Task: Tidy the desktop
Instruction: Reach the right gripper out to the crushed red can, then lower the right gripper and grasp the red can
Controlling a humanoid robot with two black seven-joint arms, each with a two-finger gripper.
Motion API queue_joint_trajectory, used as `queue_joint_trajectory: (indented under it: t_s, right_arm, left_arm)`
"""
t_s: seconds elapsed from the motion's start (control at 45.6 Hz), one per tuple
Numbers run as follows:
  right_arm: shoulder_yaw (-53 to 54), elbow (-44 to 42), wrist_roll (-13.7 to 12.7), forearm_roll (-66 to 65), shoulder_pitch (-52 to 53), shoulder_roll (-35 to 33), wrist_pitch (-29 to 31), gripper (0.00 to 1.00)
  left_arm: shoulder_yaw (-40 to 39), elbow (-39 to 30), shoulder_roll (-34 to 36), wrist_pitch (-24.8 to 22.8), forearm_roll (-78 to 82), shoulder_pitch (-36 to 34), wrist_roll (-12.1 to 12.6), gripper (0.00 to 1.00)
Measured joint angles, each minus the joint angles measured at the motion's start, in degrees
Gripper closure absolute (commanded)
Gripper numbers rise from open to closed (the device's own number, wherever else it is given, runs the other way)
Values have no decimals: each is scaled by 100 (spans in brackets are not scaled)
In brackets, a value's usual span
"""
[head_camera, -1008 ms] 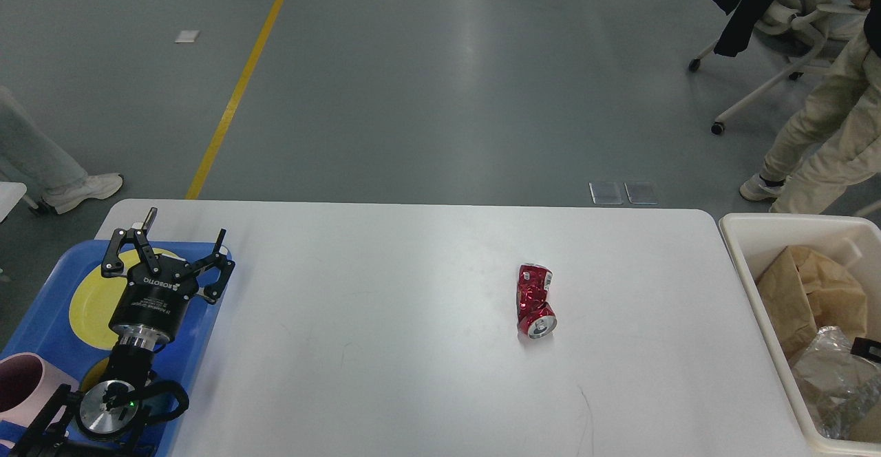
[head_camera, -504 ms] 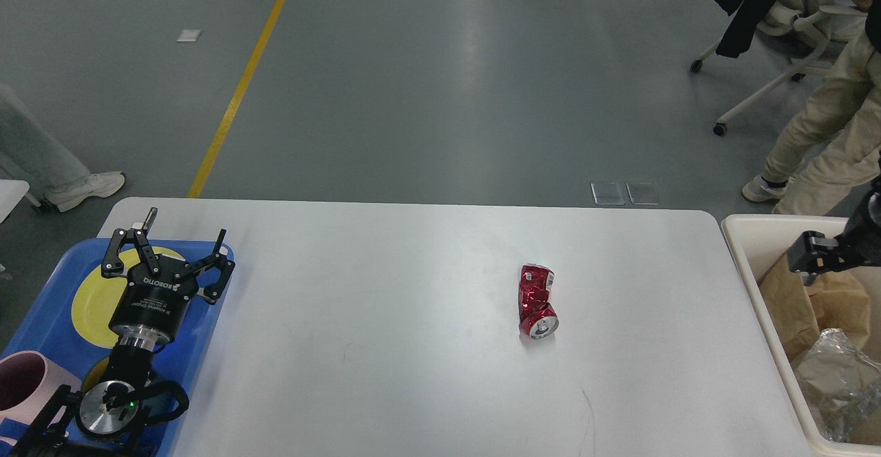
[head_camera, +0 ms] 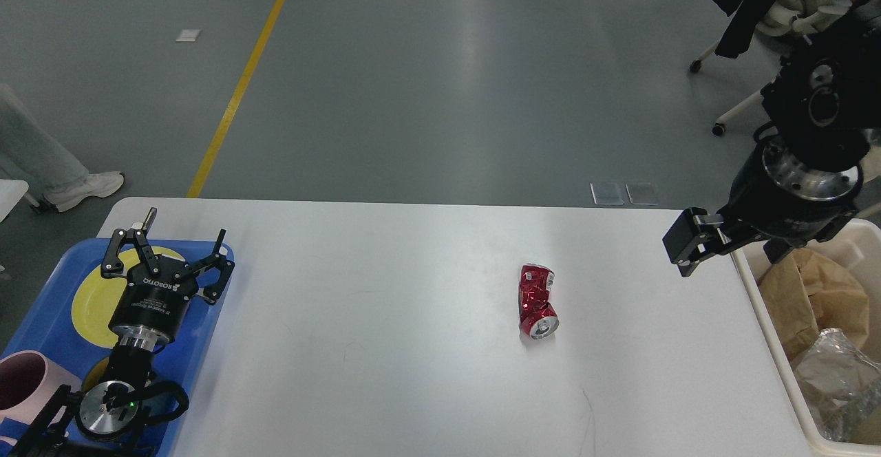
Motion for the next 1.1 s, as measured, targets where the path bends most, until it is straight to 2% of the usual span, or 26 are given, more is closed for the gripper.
queue_joint_trajectory:
  t_s: [0.197, 0.395, 0.701, 0.921, 1.096]
  right_arm:
    - [230, -76, 3, 8, -112, -35, -327, 0]
    - [779, -506, -2, -97, -1226, 138, -940, 0]
    - [2087, -2982, -14, -124, -3926, 722, -1181, 0]
    - [2218, -4853, -12, -126, -5554, 1659, -1591, 0]
    - [2203, -5879, -7, -232, -6505, 2146, -1882, 0]
  left_arm:
    - [0, 0, 0, 0, 0, 0, 0, 3]
    - [0, 0, 1, 0, -1, 0, 0, 3]
    - [0, -3, 1, 0, -3, 0, 0, 3]
    - [0, -9, 0, 0, 2, 0, 6, 3]
    - [0, -10, 0, 0, 1, 0, 9, 3]
